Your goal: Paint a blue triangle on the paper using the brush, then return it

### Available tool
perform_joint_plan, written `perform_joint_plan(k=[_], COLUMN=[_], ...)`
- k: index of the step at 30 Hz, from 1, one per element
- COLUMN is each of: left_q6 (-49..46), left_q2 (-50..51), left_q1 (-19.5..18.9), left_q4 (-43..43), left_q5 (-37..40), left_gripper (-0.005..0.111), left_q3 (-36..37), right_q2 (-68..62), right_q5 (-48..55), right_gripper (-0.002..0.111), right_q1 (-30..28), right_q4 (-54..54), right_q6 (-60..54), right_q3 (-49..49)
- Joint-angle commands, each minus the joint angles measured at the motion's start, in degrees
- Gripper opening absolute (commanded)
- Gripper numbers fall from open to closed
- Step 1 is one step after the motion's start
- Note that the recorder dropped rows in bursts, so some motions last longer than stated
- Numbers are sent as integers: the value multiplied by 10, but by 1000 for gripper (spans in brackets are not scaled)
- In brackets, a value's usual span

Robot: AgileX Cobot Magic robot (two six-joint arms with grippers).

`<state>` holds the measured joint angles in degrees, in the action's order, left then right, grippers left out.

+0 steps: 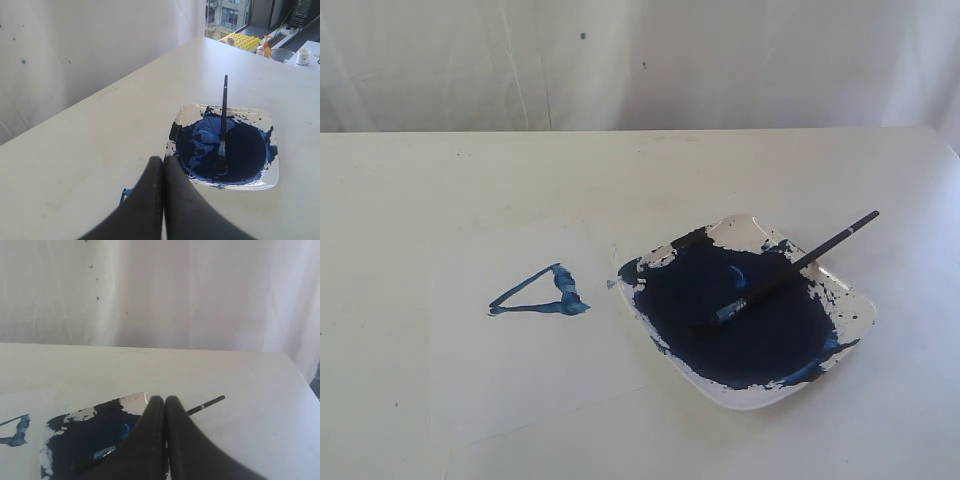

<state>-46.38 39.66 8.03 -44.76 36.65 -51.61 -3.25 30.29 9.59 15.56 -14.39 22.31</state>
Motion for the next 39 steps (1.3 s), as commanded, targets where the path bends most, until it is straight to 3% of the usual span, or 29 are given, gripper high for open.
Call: perform_joint_plan(k=[1,13,21,24,39], left_q6=[-1,-1,-1,-1,-1], left_q2=[-3,-3,-3,-3,-3], left_q1=[1,1,1,1,1], left_q4=[-11,-10,-10,-9,-9], left_q5=[2,4,4,4,4], left_gripper=[0,0,0,0,0], left_q3=[-1,-1,-1,-1,-1], right_q2=[33,33,33,33,33], right_q5=[0,-6,-100,-140,-123], right_gripper=[0,0,0,0,0], right_q1=[-51,-76,-76,-76,-103], right_q4=[3,0,-65,-86,-128], right_q6=[-4,2,2,3,75], right_q3=[-38,-77,-223,-223,-223])
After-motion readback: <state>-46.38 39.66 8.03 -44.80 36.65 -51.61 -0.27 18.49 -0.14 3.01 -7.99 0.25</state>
